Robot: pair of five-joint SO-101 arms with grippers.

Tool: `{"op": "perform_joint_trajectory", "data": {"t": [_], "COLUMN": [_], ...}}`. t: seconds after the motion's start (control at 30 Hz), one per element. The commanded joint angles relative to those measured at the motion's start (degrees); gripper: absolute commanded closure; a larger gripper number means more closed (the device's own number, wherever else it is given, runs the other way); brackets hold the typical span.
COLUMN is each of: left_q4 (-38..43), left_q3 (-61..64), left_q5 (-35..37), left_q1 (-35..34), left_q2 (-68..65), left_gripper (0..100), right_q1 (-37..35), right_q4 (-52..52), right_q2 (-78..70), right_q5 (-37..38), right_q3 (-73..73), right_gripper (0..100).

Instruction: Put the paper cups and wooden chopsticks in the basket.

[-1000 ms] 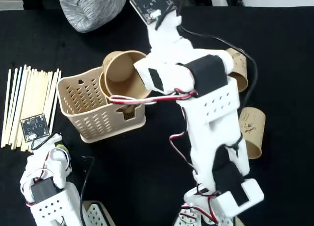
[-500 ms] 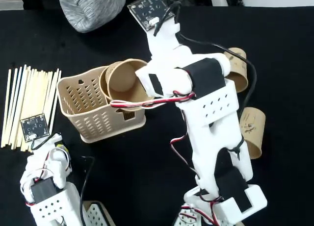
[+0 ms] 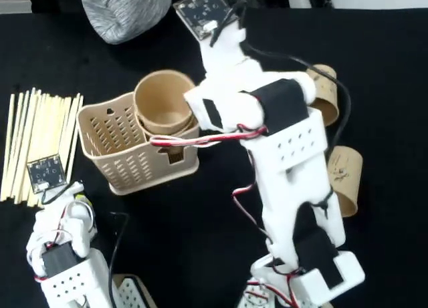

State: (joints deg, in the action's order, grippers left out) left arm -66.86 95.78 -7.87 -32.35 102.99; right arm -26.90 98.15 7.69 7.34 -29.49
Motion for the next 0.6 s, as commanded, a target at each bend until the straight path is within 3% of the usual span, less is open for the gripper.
{"op": "perform_joint_trajectory", "data": {"t": [0.0,0.1,0.27,0.57], "left_q4": [1.2,1.2,1.2,1.2], "left_q3": [0.0,0.0,0.0,0.0], "left_q5": [-0.4,-0.4,-0.4,-0.4], "left_q1": [0.4,0.4,0.4,0.4], "left_q2": [0.4,0.4,0.4,0.4], "left_gripper": [88,88,88,88], "right_q1": [-0.8,-0.4,2.5,20.7], "right_q4": [-0.6,0.6,3.1,-2.8], "right_q2": [2.7,2.8,2.9,2.6], "right_q5": [0.2,1.4,9.9,38.6], "right_q3": [-7.6,-9.3,-7.4,12.6], "right_gripper": [79.9,81.5,81.8,81.5]}}
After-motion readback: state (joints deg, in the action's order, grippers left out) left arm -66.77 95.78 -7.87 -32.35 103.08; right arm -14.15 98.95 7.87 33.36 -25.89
